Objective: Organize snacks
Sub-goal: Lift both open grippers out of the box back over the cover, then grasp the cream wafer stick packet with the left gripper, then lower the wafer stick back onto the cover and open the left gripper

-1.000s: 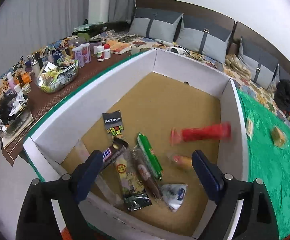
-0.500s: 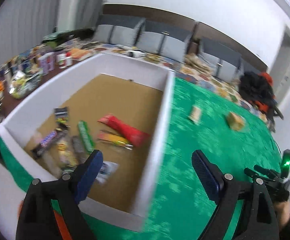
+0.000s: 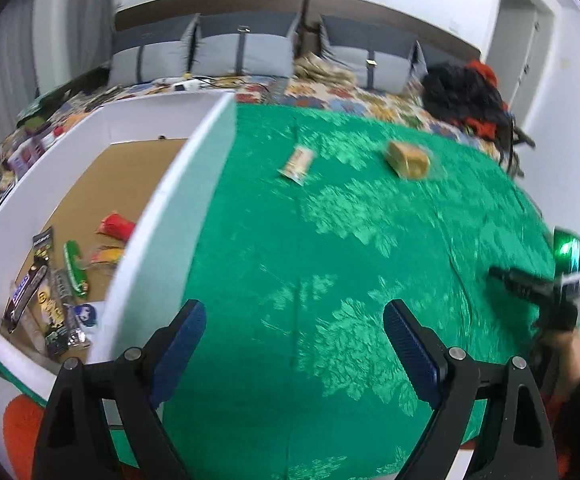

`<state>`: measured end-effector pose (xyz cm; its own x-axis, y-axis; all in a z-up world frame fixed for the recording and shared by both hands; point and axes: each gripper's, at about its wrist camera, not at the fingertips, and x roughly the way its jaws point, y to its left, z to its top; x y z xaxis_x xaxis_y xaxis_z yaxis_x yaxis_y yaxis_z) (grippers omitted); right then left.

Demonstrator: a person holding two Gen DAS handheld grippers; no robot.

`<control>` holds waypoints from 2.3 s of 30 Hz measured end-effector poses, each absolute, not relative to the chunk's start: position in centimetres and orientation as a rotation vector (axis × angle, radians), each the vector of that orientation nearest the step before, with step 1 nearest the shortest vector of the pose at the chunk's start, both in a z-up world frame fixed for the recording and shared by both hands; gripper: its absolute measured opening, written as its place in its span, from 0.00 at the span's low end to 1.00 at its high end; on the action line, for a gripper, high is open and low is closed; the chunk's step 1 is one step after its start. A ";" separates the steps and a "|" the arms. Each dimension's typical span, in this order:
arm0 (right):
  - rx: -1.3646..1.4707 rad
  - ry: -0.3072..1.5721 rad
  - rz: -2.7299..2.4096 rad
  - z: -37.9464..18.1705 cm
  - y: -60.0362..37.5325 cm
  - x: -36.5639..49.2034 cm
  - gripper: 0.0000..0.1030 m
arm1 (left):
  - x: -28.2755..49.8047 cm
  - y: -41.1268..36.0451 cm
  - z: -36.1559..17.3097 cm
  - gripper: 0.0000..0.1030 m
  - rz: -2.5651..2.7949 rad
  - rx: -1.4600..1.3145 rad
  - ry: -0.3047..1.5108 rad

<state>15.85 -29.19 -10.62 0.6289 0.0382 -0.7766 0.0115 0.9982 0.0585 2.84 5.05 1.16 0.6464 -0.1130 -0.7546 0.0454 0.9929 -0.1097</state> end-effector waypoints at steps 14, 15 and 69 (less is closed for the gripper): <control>-0.012 0.908 0.020 -11.3 -28.1 16.0 0.80 | 5.9 1.5 -2.7 0.87 -0.148 -0.023 1.008; -0.010 0.907 0.021 -11.3 -28.1 16.0 0.80 | 6.6 1.4 -2.7 0.87 -0.157 -0.010 1.018; -0.016 0.915 0.003 -11.0 -28.3 16.7 0.82 | 14.8 -0.3 -7.4 0.29 -0.124 -0.007 0.995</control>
<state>16.75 -28.31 -10.97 0.6102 -0.0040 -0.7923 -0.0099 0.9999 -0.0127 14.78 -0.30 -7.44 0.5379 -0.1077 -0.8361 0.1012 0.9929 -0.0627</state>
